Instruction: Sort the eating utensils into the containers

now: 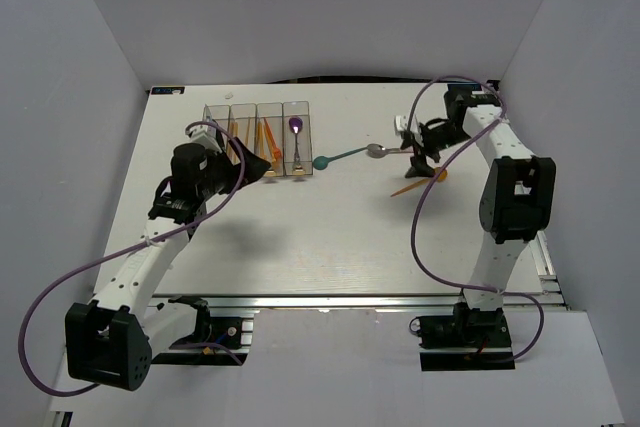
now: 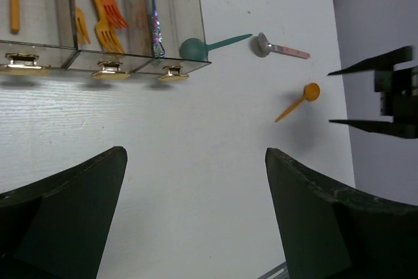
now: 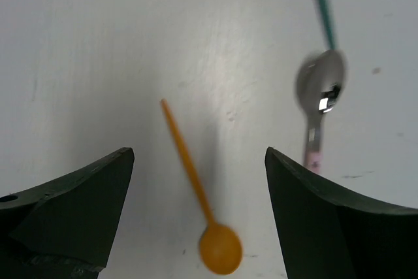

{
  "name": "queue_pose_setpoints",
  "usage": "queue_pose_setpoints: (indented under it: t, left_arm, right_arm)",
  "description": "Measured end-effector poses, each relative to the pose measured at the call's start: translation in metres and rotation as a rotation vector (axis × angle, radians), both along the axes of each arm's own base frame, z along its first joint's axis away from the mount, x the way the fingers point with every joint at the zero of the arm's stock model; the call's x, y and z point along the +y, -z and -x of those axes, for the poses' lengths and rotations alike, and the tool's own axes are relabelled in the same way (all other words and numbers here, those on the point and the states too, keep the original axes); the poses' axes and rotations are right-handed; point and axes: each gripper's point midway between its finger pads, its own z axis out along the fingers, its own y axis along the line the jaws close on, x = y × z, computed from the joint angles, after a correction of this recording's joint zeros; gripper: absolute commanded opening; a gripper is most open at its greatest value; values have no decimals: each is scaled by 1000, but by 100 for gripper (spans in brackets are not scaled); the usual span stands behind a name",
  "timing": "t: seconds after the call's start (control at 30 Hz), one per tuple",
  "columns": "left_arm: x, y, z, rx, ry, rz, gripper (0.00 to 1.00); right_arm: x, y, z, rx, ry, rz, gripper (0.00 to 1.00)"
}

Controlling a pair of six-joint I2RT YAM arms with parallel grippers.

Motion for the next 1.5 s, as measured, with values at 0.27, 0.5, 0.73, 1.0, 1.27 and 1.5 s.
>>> queue_pose_setpoints:
  t: [0.27,0.5,0.73,1.0,1.27,1.5]
  left_arm:
    - [-10,-6,1,-30,47,43,98]
    - [-12,-7,6,-31,53,65,98]
    - [-15,-12,8,-38,58,97,93]
    - [-22,-14,6,-21,69,157,80]
    - [-30,-24,3,-23,85,232,78]
    - [-43,-26,-2,-10,109,293,58]
  right_arm:
    - [-44,46,26,-17,-140,242,82]
    - [-54,69,10,-36,-139,329,74]
    - [-61,103,8,-18,-125,414,48]
    - [-59,114,2,-32,-58,448,21]
    - [-57,114,4,-65,-5,434,4]
    - [-19,82,5,130,198,297,0]
